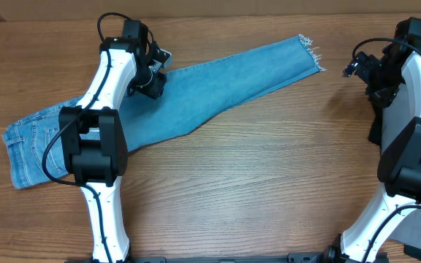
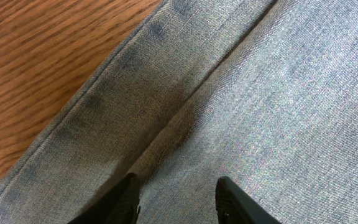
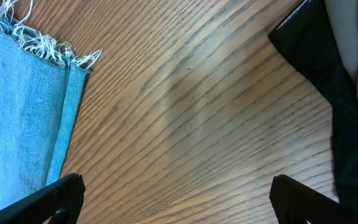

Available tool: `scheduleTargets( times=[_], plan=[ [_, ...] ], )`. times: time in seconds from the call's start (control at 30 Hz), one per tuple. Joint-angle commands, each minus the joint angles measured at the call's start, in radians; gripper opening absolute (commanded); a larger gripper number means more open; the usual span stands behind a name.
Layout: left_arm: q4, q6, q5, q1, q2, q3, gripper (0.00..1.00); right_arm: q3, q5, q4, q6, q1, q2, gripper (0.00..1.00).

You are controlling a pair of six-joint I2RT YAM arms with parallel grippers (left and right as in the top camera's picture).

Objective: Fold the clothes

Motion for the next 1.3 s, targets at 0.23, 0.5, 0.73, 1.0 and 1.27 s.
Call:
scheduleTargets(
  times=[0.23, 0.5, 0.73, 1.0, 1.27],
  plan=[
    [0.041, 0.014, 0.009, 0.006, 0.017, 0.001, 0.49, 0.016, 0.010, 0.004, 0.005, 0.001, -0.023, 1.00],
    [0.055, 0.006, 0.013, 0.006, 0.043, 0.001, 0.40, 0.016, 0.010, 0.004, 0.005, 0.001, -0.023, 1.00],
    [0.055, -0.008, 0.014, 0.006, 0.051, 0.001, 0.37, 0.016, 0.010, 0.004, 0.005, 0.001, -0.023, 1.00],
    [0.055, -0.008, 0.011, 0.006, 0.055, 0.001, 0.26, 0.016, 0.010, 0.004, 0.005, 0.001, -0.023, 1.00],
    [0.032, -0.038, -0.068, 0.006, 0.044, 0.036, 0.04, 0.016, 0.010, 0.004, 0.005, 0.001, -0.023, 1.00]
  ],
)
